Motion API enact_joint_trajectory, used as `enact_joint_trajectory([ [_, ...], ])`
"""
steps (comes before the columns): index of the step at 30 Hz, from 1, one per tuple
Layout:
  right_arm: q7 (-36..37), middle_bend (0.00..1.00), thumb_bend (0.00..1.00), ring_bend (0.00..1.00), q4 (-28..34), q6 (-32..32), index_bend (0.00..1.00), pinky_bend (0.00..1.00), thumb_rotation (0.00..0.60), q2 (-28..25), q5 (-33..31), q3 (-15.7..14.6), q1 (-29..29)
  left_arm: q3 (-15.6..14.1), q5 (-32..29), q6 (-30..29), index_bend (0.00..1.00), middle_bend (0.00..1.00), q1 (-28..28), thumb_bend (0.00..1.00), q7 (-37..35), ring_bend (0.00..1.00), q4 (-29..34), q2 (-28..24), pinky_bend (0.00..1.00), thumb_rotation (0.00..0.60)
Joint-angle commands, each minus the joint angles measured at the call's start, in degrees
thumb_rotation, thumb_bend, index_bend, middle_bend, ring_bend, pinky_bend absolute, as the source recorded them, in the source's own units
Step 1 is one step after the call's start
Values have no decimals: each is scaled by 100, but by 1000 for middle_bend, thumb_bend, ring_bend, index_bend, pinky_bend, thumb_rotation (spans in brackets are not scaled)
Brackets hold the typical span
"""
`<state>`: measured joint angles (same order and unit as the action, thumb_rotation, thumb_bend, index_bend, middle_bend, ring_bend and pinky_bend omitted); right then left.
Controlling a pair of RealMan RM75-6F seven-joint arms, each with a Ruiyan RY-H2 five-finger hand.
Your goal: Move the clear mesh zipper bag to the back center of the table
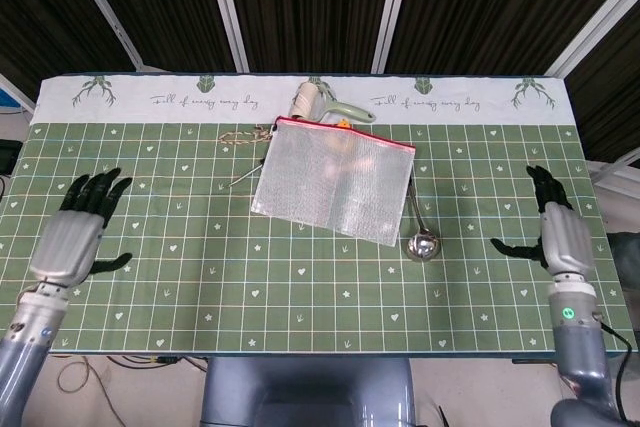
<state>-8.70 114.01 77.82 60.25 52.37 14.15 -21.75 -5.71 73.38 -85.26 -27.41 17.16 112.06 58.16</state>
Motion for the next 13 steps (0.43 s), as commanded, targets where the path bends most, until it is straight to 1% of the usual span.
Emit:
enact_joint_trajectory([
  [1,258,0,105,0,-1030,999,0,198,600,-93,1873,-1161,1052,-485,602,-745,2,0,820,43,-579,0,-706,257,0,600],
  [3,334,0,105,0,-1356,1273,0,198,600,-54,2173,-1256,1231,-540,699,-969,0,0,1112,43,-812,0,-1055,426,0,600],
  [7,500,0,105,0,-1769,1619,0,198,600,110,2412,-1293,1476,-612,862,-1186,0,0,1475,42,-1036,0,-1647,639,0,600],
  [10,553,0,105,0,-2040,1746,0,198,600,257,2484,-1253,1566,-518,962,-1298,0,0,1596,42,-1180,0,-1886,736,0,600],
  [13,648,0,105,0,-2117,1760,0,198,600,355,2440,-1177,1621,-416,961,-1262,0,0,1648,42,-1169,0,-2073,807,0,600],
])
